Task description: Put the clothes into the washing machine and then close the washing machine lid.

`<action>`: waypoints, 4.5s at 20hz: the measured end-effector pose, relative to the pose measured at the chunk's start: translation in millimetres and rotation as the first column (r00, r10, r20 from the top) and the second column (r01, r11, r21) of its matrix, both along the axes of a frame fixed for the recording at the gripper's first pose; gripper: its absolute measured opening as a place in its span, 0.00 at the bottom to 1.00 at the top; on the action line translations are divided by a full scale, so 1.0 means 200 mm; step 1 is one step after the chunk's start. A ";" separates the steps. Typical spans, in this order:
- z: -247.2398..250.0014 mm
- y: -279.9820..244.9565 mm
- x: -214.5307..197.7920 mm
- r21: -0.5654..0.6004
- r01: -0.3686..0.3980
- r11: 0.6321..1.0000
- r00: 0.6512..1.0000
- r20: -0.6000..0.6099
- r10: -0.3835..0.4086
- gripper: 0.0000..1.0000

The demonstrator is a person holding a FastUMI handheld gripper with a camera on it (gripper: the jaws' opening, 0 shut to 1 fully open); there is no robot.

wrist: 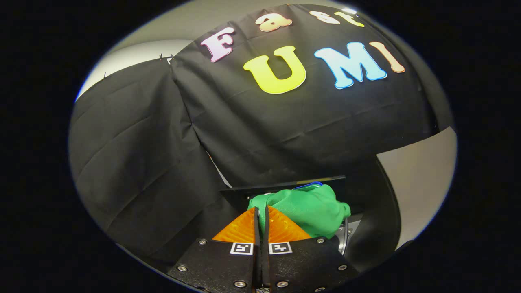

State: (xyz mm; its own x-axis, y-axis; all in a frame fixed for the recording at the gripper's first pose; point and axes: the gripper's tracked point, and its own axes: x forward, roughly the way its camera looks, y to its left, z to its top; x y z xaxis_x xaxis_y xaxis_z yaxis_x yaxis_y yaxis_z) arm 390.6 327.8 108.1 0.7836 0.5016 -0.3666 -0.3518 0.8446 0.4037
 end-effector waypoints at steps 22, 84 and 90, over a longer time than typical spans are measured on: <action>-1.00 0.36 -0.06 -0.255 -0.082 0.964 0.982 -0.185 0.034 0.04; -0.35 0.36 1.00 -0.324 0.318 0.891 0.947 0.156 -0.282 0.96; -0.49 0.33 1.00 -0.387 0.309 0.869 0.945 0.025 -0.326 0.96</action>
State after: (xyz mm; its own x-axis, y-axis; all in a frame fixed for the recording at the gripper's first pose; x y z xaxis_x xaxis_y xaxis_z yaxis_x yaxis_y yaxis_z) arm 591.2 394.1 9.8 0.8575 0.0439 -0.5125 -0.0290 0.9989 0.0370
